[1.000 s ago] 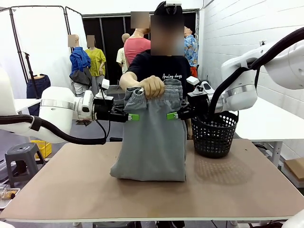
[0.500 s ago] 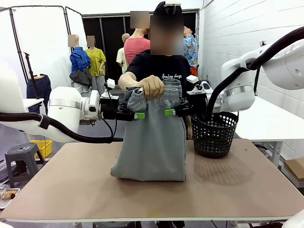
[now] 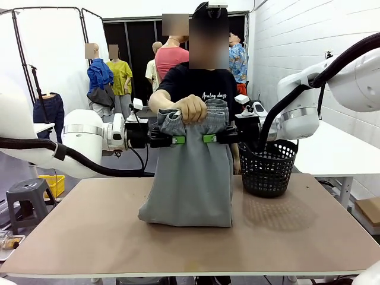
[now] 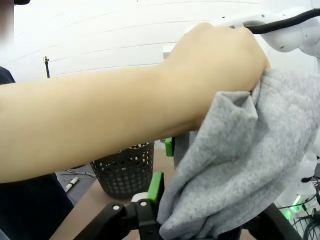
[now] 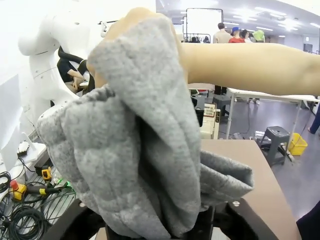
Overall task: Fold the training pants.
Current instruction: Release the ends of the Training pants and then grab the overlapped ends.
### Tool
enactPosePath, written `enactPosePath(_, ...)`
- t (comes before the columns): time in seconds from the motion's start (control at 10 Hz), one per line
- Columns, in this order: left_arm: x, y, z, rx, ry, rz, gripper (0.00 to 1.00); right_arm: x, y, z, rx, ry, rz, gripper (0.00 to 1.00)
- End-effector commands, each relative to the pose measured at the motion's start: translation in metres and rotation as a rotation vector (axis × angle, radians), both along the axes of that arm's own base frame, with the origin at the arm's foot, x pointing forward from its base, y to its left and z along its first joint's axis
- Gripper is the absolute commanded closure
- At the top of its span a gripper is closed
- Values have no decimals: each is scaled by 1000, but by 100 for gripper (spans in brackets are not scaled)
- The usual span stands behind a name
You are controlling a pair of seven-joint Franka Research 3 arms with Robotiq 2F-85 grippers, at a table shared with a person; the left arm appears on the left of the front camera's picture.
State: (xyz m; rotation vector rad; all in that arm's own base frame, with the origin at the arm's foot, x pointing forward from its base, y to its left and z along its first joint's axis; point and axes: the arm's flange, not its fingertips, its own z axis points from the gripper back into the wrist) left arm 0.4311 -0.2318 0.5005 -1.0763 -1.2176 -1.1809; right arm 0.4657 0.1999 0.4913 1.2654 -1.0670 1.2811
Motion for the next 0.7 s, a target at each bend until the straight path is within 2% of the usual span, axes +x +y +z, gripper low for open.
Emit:
enactPosePath(0.0,1,2,-1,8,-7,22,100,7,5,6,9,17,-29,100)
enactPosePath(0.4,0,2,-1,-3,-4,19,100,8,5,6,0,12,-19,100)
enactPosePath(0.6,1,3,-2,-56,4,27,100,10,9,5,4,25,-24,100)
